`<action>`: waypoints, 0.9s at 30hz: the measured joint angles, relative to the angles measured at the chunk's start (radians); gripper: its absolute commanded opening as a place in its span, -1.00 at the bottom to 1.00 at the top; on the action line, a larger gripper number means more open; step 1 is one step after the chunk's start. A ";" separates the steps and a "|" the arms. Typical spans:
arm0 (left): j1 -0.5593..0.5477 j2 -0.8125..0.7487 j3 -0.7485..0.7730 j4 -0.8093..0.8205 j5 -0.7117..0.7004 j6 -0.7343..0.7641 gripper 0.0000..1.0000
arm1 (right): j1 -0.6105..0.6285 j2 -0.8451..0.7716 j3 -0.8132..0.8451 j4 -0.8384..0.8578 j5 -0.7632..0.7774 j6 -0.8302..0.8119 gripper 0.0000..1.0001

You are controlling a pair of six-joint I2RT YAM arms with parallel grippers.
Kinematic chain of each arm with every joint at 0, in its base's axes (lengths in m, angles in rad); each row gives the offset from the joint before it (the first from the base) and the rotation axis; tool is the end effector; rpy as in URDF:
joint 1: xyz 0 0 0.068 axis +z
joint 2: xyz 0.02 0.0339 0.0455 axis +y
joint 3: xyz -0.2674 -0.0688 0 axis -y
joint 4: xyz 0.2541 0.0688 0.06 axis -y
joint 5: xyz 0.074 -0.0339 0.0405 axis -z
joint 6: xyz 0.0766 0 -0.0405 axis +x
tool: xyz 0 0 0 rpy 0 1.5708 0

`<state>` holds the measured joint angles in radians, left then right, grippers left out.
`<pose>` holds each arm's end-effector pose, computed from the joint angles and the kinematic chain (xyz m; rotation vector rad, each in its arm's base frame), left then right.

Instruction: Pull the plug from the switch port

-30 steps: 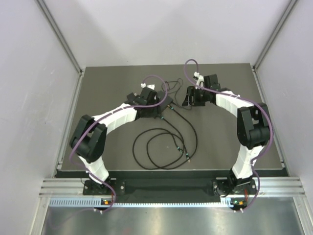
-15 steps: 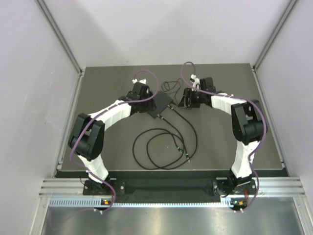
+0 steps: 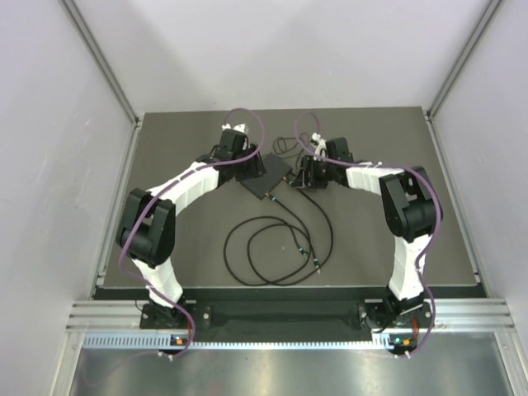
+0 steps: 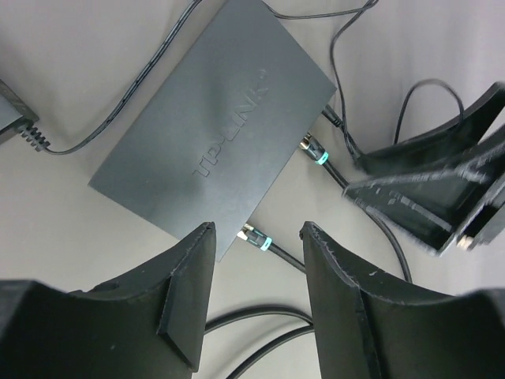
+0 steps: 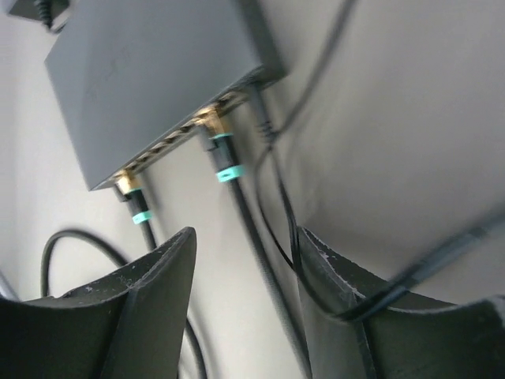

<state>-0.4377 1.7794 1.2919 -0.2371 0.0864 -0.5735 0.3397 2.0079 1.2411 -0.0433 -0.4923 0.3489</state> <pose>0.3962 -0.1927 0.2095 -0.1148 2.3690 -0.6068 0.4173 0.1859 0.1202 -0.2335 2.4372 0.9049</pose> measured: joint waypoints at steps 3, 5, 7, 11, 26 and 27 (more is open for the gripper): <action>0.010 0.010 0.002 -0.003 0.010 0.001 0.08 | 0.027 0.000 -0.018 0.035 -0.006 0.021 0.01; 0.020 0.013 0.004 -0.006 0.019 0.006 0.08 | 0.047 0.000 -0.029 0.055 -0.006 0.038 0.01; 0.033 0.017 0.021 -0.027 0.029 0.019 0.08 | 0.066 -0.002 -0.047 0.090 -0.010 0.054 0.00; 0.047 0.043 0.093 -0.059 0.030 0.054 0.08 | 0.125 -0.014 -0.087 0.144 -0.011 0.091 0.01; 0.052 0.137 0.152 -0.085 0.090 0.096 -0.14 | 0.138 -0.206 -0.103 -0.164 0.101 -0.005 0.38; 0.052 0.139 0.149 -0.084 0.097 0.096 -0.17 | 0.134 -0.227 -0.098 -0.187 0.114 -0.014 0.36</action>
<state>-0.3855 1.9186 1.4406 -0.3210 0.1829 -0.4774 0.4732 1.7809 1.1431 -0.2302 -0.3779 0.3344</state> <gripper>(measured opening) 0.442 0.700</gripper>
